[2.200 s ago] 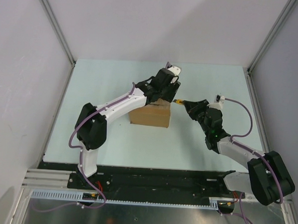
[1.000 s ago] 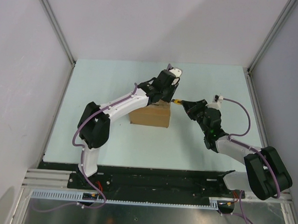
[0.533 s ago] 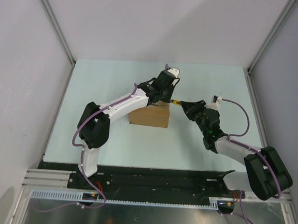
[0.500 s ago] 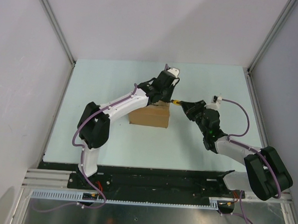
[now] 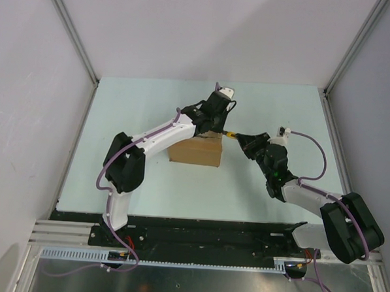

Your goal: Unpack the express box

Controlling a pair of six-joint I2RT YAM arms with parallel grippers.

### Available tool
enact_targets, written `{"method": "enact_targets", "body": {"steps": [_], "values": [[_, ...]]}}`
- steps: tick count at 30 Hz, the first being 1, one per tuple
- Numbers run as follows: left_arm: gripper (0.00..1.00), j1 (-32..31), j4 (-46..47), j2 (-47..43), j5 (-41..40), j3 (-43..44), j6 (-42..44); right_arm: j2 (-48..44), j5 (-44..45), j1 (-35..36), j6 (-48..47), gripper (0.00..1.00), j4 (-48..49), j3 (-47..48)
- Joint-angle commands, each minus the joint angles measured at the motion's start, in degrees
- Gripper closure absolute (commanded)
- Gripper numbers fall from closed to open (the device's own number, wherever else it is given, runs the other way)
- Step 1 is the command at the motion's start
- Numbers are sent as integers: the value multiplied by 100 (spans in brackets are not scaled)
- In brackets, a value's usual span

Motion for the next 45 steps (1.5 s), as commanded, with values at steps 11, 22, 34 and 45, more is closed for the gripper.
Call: {"method": "enact_targets", "body": {"steps": [11,22,34,45], "values": [[76,-29,-1391,659,-80,-34,-390,-219,-509,209,359,100,-192,-133],[76,-29,-1479,738,-107,45,-443,-421,-474,332,385,100,-605,-141],[76,-29,-1506,747,-142,54,-460,-685,-439,411,429,100,-737,-255],[76,-29,-1497,747,-151,54,-469,-764,-430,482,359,100,-851,-300]]}}
